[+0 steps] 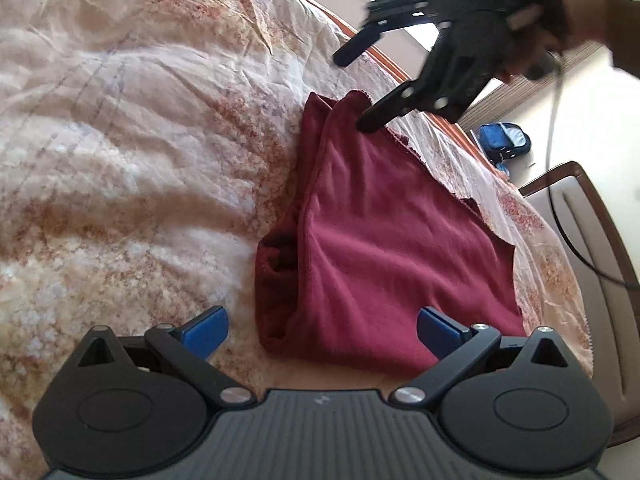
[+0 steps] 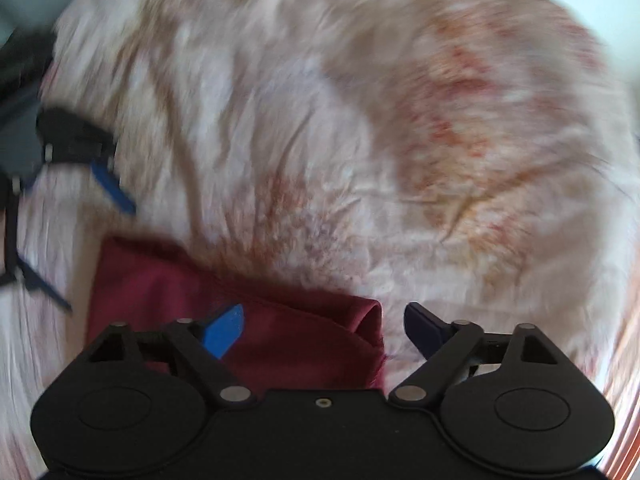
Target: Fold small clothes
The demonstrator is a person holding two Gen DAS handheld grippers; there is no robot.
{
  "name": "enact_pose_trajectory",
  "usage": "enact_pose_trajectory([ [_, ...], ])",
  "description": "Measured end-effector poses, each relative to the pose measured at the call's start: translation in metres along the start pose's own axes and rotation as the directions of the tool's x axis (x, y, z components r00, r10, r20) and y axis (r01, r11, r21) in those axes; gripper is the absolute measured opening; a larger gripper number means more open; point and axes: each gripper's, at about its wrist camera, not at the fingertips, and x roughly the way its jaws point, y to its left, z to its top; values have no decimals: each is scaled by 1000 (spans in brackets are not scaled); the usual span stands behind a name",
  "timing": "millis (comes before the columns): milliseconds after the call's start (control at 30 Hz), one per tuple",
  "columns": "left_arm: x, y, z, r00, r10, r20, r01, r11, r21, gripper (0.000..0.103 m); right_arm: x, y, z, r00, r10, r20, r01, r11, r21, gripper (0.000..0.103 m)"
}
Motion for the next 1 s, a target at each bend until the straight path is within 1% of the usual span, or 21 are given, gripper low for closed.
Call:
enact_pose_trajectory([
  [33,2,0,1,1000,-7,0,7,1000,-4,102,8,-6,3,999,30,-40,-31,999,-36,87],
  [100,5,1,3,1000,-20,-3,20,1000,-8,102,21,-16,5,991,78,-111,-86,994,-68,84],
  [167,9,1,6,1000,-30,-2,30,999,-15,102,34,-27,6,979,108,-171,-123,989,-79,83],
  [233,12,2,9,999,-38,0,38,999,-26,102,44,-36,8,969,151,-197,-166,984,-63,81],
  [300,15,5,13,999,-42,3,42,998,-36,102,56,-41,11,956,172,-236,-193,979,-69,81],
  [333,16,6,14,999,-43,4,43,998,-40,102,63,-41,11,948,186,-258,-212,974,-77,79],
  [367,17,7,16,999,-42,3,42,998,-43,102,67,-41,12,945,190,-265,-220,972,-88,63],
  [400,19,7,18,999,-42,3,42,998,-45,102,68,-42,14,936,221,-273,-252,964,-85,48],
  [433,20,8,19,999,-43,2,43,998,-45,102,68,-42,15,926,253,-279,-286,955,-84,32],
  [500,23,8,23,999,-43,-1,43,998,-41,102,62,-40,16,923,264,-279,-305,945,-117,18],
  [533,25,9,25,999,-42,-2,42,998,-38,102,58,-38,16,923,267,-278,-313,939,-139,15],
  [633,31,12,31,999,-44,-5,44,998,-35,102,38,-33,10,928,270,-258,-323,926,-194,12],
  [767,36,20,35,996,-87,-5,87,996,-33,102,6,-27,0,947,252,-199,-299,919,-258,11],
  [867,40,22,35,992,-124,-13,124,992,-16,102,-16,-20,-12,962,231,-148,-265,922,-282,11],
  [933,40,24,34,989,-145,-18,145,989,2,102,-28,-20,-22,967,219,-126,-247,926,-284,11],
  [1000,40,24,34,988,-155,-19,155,988,14,99,-40,-17,-23,974,205,-97,-224,932,-284,11],
])
